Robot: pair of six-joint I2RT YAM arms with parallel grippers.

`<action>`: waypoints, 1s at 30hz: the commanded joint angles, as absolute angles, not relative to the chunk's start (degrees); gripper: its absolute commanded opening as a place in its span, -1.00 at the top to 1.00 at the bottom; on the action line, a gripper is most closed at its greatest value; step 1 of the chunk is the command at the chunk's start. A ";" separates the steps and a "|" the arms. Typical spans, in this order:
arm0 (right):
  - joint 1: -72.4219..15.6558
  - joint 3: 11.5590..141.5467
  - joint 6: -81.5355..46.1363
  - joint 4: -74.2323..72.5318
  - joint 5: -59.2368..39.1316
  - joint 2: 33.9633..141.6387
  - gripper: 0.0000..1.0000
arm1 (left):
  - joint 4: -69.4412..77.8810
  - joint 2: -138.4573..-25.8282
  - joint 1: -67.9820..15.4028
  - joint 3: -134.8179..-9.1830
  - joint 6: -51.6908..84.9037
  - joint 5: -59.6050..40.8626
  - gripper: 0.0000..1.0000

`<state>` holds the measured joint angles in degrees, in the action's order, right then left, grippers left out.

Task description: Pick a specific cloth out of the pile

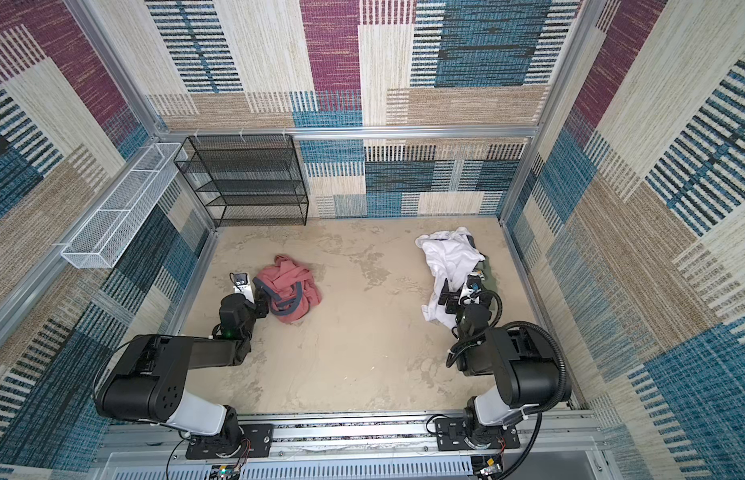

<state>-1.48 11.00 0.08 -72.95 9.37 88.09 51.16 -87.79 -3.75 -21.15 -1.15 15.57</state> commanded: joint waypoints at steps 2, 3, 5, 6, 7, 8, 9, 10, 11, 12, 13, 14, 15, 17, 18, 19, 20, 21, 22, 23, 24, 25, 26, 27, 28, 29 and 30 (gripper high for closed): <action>-1.23 11.16 0.22 -75.78 7.47 88.30 -1.00 | 48.92 -88.16 -2.18 -23.29 -0.58 12.26 -0.42; -1.25 11.24 0.09 -74.76 7.39 87.75 -1.00 | 49.35 -88.37 -1.95 -23.29 -0.57 11.95 -0.42; -1.16 11.35 0.13 -74.93 7.56 88.09 -1.00 | 48.34 -88.09 -1.68 -23.51 -0.22 11.54 -0.42; -1.18 11.20 0.09 -75.01 7.47 87.82 -1.00 | 48.82 -88.24 -1.67 -23.39 -0.26 11.51 -0.42; -1.19 11.18 0.26 -75.41 7.52 88.06 -1.00 | 48.41 -88.03 -1.67 -23.47 -0.18 11.45 -0.42; -1.15 11.15 0.26 -75.13 7.55 87.91 -1.00 | 48.45 -88.07 -1.64 -23.47 -0.18 11.47 -0.42; -1.17 11.18 0.21 -75.35 7.59 87.89 -1.00 | 48.64 -88.20 -1.59 -23.47 -0.19 11.45 -0.42; -1.22 11.16 0.26 -75.22 7.56 87.98 -1.00 | 48.52 -88.00 -1.58 -23.47 -0.18 11.43 -0.42; -1.22 11.18 0.18 -75.12 7.47 87.98 -1.00 | 48.66 -88.11 -1.58 -23.47 -0.18 11.43 -0.42; -1.17 11.23 0.23 -75.23 7.54 88.00 -1.00 | 48.60 -88.05 -1.58 -23.47 -0.18 11.43 -0.42; -1.28 11.25 0.18 -75.11 7.47 87.93 -1.00 | 48.60 -88.12 -1.58 -23.47 -0.18 11.43 -0.42; -1.17 11.21 0.20 -75.18 7.44 87.98 -1.00 | 48.60 -88.11 -1.58 -23.44 -0.15 11.43 -0.42; -1.18 11.24 0.25 -75.15 7.45 87.97 -1.00 | 48.59 -88.05 -1.58 -23.43 -0.18 11.43 -0.42; -1.16 11.24 0.18 -75.15 7.46 87.98 -1.00 | 48.60 -88.01 -1.58 -23.38 -0.18 11.43 -0.42; -1.20 11.25 0.19 -75.16 7.49 87.93 -1.00 | 48.60 -88.06 -1.58 -23.39 -0.18 11.43 -0.43; -1.18 11.19 0.23 -75.15 7.51 87.92 -1.00 | 48.64 -88.08 -1.58 -23.38 -0.18 11.43 -0.42; -1.14 11.23 0.18 -75.16 7.55 87.96 -1.00 | 48.60 -88.02 -1.58 -23.38 -0.18 11.43 -0.42; -1.16 11.20 0.22 -75.15 7.48 87.95 -1.00 | 48.60 -88.01 -1.58 -23.38 -0.18 11.43 -0.42; -1.23 11.23 0.22 -75.15 7.47 87.98 -1.00 | 48.60 -87.98 -1.59 -23.44 -0.18 11.44 -0.42; -1.18 11.21 0.18 -75.15 7.47 88.00 -1.00 | 48.65 -88.05 -1.58 -23.41 -0.18 11.43 -0.42; -1.15 11.24 0.18 -75.15 7.47 87.96 -1.00 | 48.60 -88.06 -1.58 -23.46 -0.18 11.45 -0.42; -1.15 11.29 0.19 -75.08 7.47 88.00 -1.00 | 48.60 -88.15 -1.58 -23.47 -0.18 11.43 -0.42; -1.17 11.41 0.18 -75.00 7.47 88.05 -1.00 | 48.60 -88.10 -1.58 -23.47 -0.18 11.43 -0.42; -1.19 11.59 0.18 -74.74 7.47 88.20 -1.00 | 48.56 -88.10 -1.58 -23.47 -0.18 11.43 -0.42; -1.14 11.55 0.16 -74.67 7.47 88.19 -1.00 | 48.60 -88.14 -1.58 -23.47 -0.18 11.43 -0.42; -1.17 11.55 0.18 -74.70 7.46 88.15 -1.00 | 48.56 -88.11 -1.58 -23.47 -0.18 11.43 -0.42; -1.20 11.38 0.18 -74.95 7.45 88.09 -1.00 | 48.57 -88.20 -1.56 -23.47 -0.19 11.43 -0.42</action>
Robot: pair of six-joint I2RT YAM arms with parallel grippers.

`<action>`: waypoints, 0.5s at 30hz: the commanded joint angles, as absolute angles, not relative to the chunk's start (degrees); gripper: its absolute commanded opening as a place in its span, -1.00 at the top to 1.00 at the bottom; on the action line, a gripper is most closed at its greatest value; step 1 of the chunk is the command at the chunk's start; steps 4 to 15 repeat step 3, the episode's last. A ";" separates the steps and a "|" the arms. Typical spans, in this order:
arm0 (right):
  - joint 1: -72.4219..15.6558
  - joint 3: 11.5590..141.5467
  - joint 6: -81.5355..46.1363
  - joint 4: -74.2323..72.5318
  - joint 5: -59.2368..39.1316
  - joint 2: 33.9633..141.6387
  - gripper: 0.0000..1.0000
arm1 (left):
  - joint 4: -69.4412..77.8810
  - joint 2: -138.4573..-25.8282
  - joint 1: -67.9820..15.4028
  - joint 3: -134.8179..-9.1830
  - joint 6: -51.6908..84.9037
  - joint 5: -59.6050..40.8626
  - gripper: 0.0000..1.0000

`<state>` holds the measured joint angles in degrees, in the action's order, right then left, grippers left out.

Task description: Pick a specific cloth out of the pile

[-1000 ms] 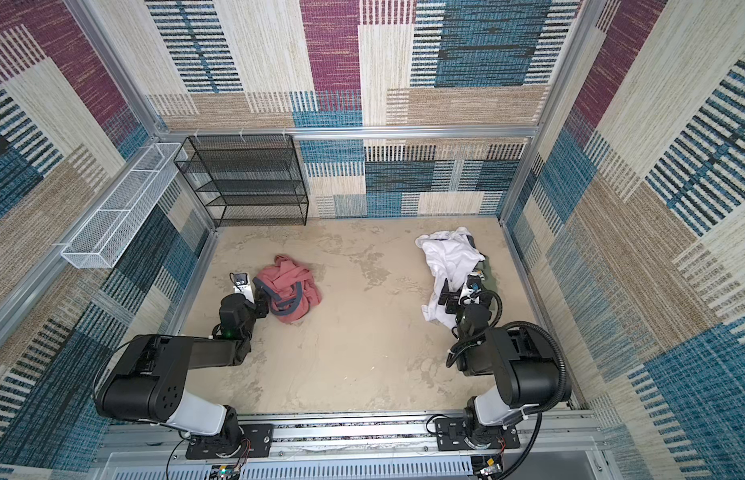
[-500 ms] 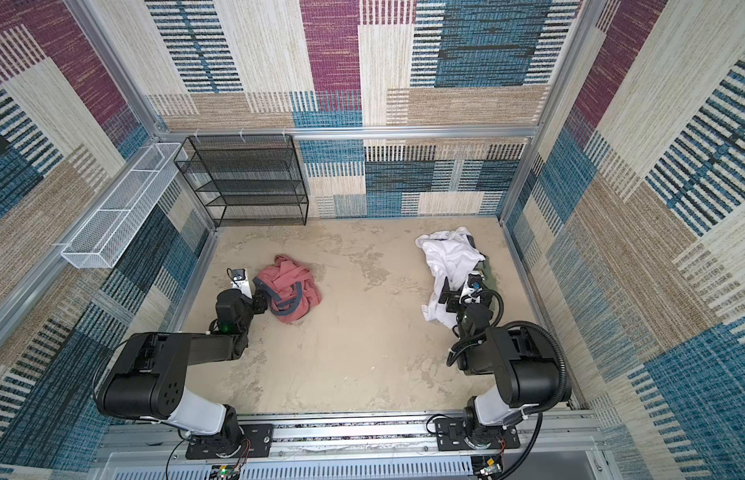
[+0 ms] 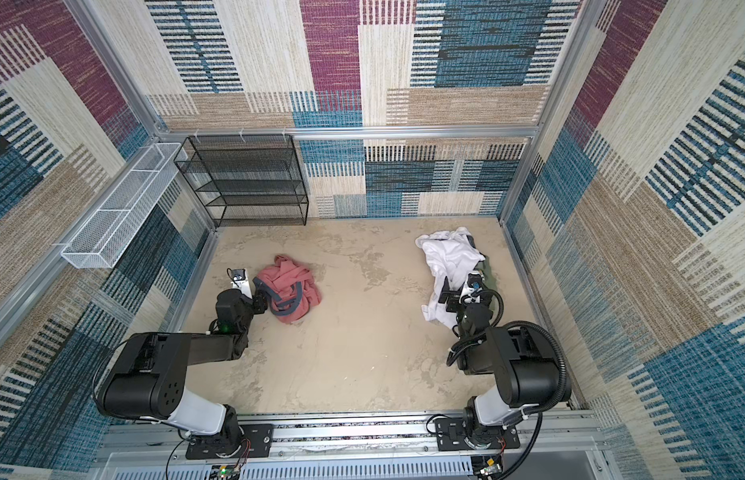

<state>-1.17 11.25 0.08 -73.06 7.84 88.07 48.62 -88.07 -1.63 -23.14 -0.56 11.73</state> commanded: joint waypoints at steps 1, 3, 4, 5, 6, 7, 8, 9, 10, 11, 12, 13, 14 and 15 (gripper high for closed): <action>-1.20 11.27 0.18 -74.97 7.46 87.90 -1.00 | 48.59 -88.13 -1.58 -23.44 -0.18 11.43 -0.42; -1.19 11.29 0.18 -75.06 7.47 87.97 -1.00 | 48.60 -88.14 -1.58 -23.47 -0.18 11.43 -0.42; -1.19 11.29 0.18 -75.06 7.47 87.97 -1.00 | 48.60 -88.14 -1.58 -23.47 -0.18 11.43 -0.42; -1.19 11.29 0.18 -75.06 7.47 87.97 -1.00 | 48.60 -88.14 -1.58 -23.47 -0.18 11.43 -0.42; -1.19 11.29 0.18 -75.06 7.47 87.97 -1.00 | 48.60 -88.14 -1.58 -23.47 -0.18 11.43 -0.42; -1.19 11.29 0.18 -75.06 7.47 87.97 -1.00 | 48.60 -88.14 -1.58 -23.47 -0.18 11.43 -0.42; -1.19 11.29 0.18 -75.06 7.47 87.97 -1.00 | 48.60 -88.14 -1.58 -23.47 -0.18 11.43 -0.42; -1.19 11.29 0.18 -75.06 7.47 87.97 -1.00 | 48.60 -88.14 -1.58 -23.47 -0.18 11.43 -0.42; -1.19 11.29 0.18 -75.06 7.47 87.97 -1.00 | 48.60 -88.14 -1.58 -23.47 -0.18 11.43 -0.42; -1.19 11.29 0.18 -75.06 7.47 87.97 -1.00 | 48.60 -88.14 -1.58 -23.47 -0.18 11.43 -0.42; -1.19 11.29 0.18 -75.06 7.47 87.97 -1.00 | 48.60 -88.14 -1.58 -23.47 -0.18 11.43 -0.42; -1.19 11.29 0.18 -75.06 7.47 87.97 -1.00 | 48.60 -88.14 -1.58 -23.47 -0.18 11.43 -0.42; -1.19 11.29 0.18 -75.06 7.47 87.97 -1.00 | 48.60 -88.14 -1.58 -23.47 -0.18 11.43 -0.42; -1.19 11.29 0.18 -75.06 7.47 87.97 -1.00 | 48.60 -88.14 -1.58 -23.47 -0.18 11.43 -0.42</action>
